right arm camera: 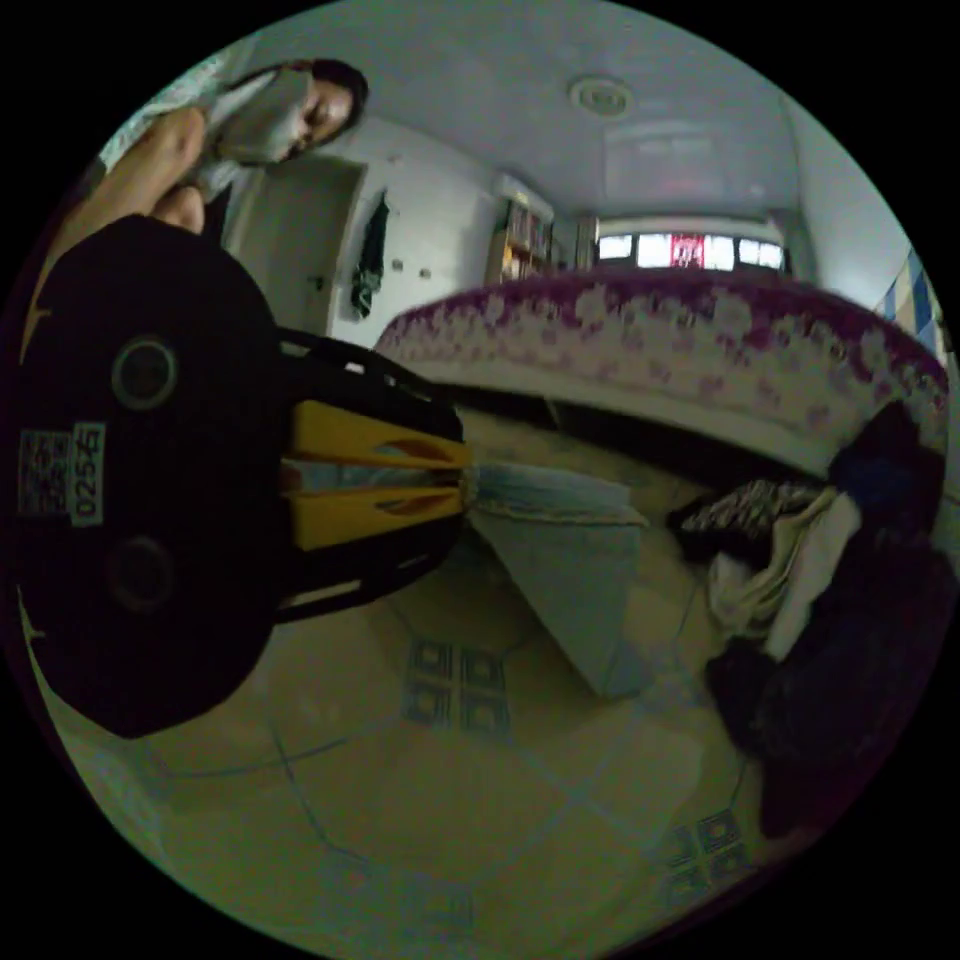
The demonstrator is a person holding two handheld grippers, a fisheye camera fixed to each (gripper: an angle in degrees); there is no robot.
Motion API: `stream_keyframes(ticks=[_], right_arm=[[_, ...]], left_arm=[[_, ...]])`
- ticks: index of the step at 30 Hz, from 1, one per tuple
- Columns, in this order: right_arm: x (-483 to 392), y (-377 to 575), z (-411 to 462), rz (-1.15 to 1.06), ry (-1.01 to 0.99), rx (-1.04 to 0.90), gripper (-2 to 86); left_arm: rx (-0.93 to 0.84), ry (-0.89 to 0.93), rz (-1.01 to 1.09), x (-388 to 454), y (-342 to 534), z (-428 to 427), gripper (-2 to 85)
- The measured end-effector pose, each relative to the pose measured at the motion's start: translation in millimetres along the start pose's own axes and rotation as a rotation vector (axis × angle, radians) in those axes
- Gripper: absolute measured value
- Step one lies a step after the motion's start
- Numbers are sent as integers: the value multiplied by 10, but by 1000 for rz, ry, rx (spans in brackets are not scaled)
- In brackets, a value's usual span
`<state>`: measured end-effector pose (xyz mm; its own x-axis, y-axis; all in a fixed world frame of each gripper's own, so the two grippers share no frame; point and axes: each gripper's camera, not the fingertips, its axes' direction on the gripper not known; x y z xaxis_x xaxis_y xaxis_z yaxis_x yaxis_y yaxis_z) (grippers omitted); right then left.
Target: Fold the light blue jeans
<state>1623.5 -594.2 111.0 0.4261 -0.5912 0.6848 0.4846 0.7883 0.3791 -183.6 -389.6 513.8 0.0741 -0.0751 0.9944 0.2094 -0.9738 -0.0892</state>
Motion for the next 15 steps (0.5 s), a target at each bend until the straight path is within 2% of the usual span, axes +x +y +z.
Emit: stream_keyframes(ticks=[2,5,7,11,15], right_arm=[[-133,188,-416,-62,-200,21,-1],[-434,417,-961,-153,-464,55,-5],[-698,519,-1279,-214,-554,78,-6],[-1355,481,-1730,-415,-502,83,-7],[-1572,106,-1340,-474,-518,-79,-5]], left_arm=[[-55,-63,38,106,40,-282,0],[-122,-31,-14,64,190,-660,1],[-145,-18,-43,63,311,-915,0],[-163,54,-141,180,442,-1441,2],[-276,10,-264,96,283,-1627,7]])
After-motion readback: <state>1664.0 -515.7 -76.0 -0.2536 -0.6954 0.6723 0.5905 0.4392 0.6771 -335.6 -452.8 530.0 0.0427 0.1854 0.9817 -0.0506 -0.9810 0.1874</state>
